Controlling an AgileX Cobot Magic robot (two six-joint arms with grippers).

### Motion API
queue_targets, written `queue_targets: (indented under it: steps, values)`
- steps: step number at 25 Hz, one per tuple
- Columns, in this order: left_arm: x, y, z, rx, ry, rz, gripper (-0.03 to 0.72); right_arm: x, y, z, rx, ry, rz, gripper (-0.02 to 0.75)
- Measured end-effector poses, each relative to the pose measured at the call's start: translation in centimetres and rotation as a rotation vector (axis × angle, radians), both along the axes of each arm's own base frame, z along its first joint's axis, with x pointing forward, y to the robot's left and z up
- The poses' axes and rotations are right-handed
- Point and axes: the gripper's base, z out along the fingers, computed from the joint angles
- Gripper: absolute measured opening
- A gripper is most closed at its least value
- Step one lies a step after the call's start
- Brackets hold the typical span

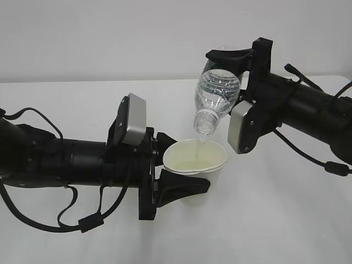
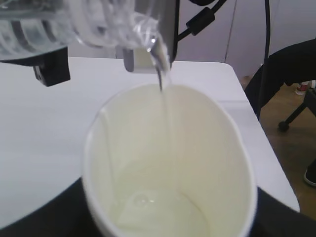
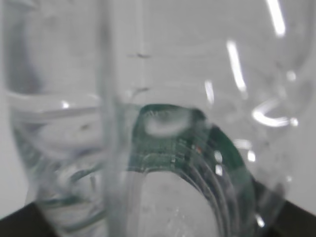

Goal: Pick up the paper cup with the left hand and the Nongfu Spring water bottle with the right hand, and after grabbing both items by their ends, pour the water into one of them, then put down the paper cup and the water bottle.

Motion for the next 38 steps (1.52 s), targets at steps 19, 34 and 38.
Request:
queue_targets:
  steps: [19,34,38]
  values:
    - [0.0,0.0,0.0,0.0,0.0,0.0,0.429,0.02,-0.02,0.07,0.008,-0.003,-0.003,0.483]
    - [-0.03,0.0,-0.02,0.002,-0.001,-0.004,0.429,0.03,-0.03,0.08,0.008,-0.005,-0.005,0.483]
    - [-0.05,0.0,-0.02,0.003,-0.002,-0.006,0.429,0.03,-0.03,0.08,0.008,-0.005,-0.005,0.483]
